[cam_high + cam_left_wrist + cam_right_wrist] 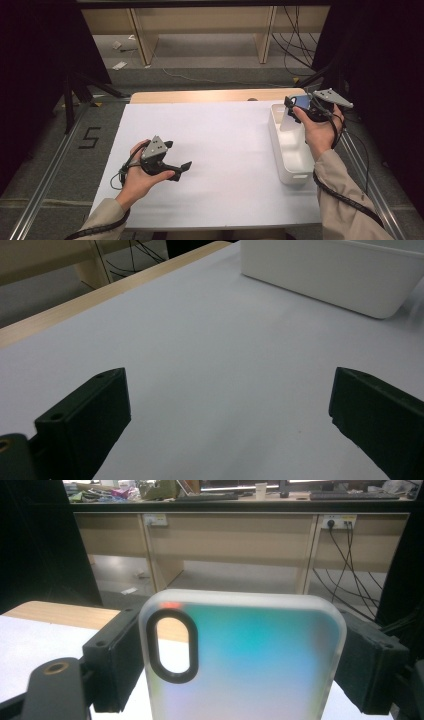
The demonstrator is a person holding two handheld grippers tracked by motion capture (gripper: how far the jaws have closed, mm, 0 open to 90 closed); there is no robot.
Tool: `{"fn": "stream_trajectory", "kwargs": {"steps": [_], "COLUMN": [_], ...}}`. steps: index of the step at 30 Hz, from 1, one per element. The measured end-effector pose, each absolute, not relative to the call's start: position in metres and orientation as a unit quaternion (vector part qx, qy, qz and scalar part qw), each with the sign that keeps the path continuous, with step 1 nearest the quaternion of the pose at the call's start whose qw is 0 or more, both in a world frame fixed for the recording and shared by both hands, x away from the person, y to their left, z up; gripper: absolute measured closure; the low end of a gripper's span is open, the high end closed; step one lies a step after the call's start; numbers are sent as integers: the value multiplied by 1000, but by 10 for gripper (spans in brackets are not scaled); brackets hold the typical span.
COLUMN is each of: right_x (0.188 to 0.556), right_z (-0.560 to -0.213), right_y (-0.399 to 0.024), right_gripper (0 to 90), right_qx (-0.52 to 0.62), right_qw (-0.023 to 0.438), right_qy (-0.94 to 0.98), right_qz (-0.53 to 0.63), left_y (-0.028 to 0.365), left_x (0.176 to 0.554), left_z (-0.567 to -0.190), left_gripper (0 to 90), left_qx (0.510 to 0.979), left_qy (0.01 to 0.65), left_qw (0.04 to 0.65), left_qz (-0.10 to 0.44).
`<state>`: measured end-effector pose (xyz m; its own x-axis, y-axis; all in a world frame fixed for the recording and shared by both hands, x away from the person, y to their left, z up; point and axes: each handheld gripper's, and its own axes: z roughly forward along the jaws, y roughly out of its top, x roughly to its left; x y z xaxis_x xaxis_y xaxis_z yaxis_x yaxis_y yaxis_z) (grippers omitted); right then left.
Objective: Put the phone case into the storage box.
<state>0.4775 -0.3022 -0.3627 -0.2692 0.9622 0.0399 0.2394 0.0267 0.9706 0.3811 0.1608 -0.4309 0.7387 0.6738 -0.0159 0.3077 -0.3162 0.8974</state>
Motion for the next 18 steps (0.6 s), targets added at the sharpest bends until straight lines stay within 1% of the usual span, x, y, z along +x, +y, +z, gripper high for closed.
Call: {"fn": "stream_trajectory", "kwargs": {"steps": [18], "right_x": [484], "right_z": [-363], "right_y": [-299], "right_gripper": [182], "right_qx": [486], "right_qw": [358], "right_qy": [622], "right_qz": [499], "left_y": [161], "left_x": [381], "left_z": [-431], "left_gripper": [23], "left_qx": [789], "left_qy": [311], "left_qw": [495], "left_qz": [186]}}
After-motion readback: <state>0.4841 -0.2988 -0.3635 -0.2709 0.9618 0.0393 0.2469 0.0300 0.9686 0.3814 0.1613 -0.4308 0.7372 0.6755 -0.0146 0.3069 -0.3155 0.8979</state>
